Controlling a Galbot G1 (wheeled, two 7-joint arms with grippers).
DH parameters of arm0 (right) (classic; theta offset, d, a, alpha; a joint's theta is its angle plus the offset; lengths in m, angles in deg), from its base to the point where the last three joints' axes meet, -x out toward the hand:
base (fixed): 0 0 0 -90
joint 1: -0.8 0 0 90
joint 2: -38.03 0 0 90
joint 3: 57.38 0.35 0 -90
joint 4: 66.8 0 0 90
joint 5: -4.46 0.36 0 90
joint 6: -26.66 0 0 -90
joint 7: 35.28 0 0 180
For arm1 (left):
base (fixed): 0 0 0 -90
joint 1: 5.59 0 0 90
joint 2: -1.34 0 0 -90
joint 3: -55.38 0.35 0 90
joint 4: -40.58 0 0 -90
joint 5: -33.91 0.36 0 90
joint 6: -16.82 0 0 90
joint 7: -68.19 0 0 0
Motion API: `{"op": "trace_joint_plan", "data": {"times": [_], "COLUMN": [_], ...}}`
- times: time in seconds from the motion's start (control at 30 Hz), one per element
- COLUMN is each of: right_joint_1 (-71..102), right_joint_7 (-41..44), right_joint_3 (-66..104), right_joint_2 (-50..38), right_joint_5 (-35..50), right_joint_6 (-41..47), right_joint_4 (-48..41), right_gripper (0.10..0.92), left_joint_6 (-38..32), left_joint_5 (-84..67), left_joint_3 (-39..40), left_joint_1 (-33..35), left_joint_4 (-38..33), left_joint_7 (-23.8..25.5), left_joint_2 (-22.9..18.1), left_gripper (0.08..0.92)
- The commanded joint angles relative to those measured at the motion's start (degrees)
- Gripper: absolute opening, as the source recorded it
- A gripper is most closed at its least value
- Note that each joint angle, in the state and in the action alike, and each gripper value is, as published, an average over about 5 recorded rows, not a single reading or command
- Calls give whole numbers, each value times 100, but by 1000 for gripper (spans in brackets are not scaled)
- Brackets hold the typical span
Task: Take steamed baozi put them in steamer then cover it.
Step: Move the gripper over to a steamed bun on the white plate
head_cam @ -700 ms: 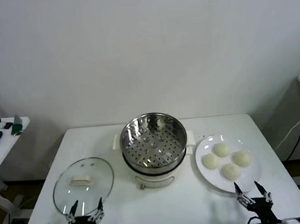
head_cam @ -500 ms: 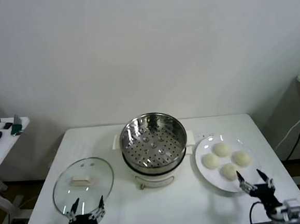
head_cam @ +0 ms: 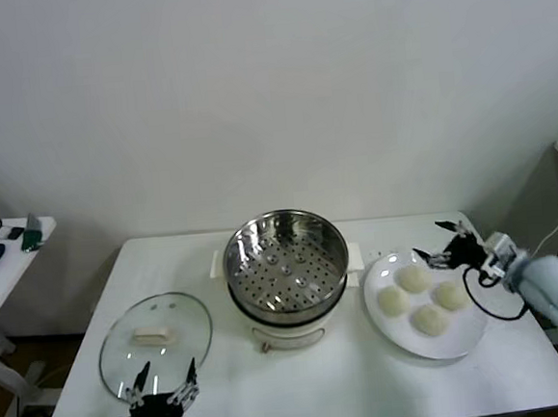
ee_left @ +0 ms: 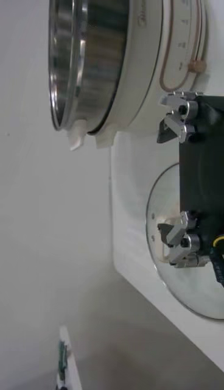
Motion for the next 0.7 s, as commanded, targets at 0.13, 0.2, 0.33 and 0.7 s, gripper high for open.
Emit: {"op": "trace_joint_plan", "data": {"times": [0.13,0.2,0.33,0.7], "right_joint_1": [-5905,-6309,-6276,-4820], "right_joint_7": [2843,2888,2829,2303], "right_joint_3": [-6321,-6945,-7241,-6470], "right_joint_2": [-330,-32,525,1486], "right_joint_5": [-655,-458,-159,-367], "right_joint_6": [-845,-767,-501,-295], "right_joint_4": [-1440,-1541,-1792,-2517], "right_gripper": [823,823,823,823], "left_joint_6": [-19,-41,-78,-81], "left_joint_5": [7,9,11,0], "left_joint_3": [35,46,52,20], "left_joint_1": [24,33,39,8], "left_joint_4": [-26,-17,-2,95], "left_joint_7": [10,9,3,13], "left_joint_2": [5,6,4,-37], "left_gripper": [823,823,823,823]}}
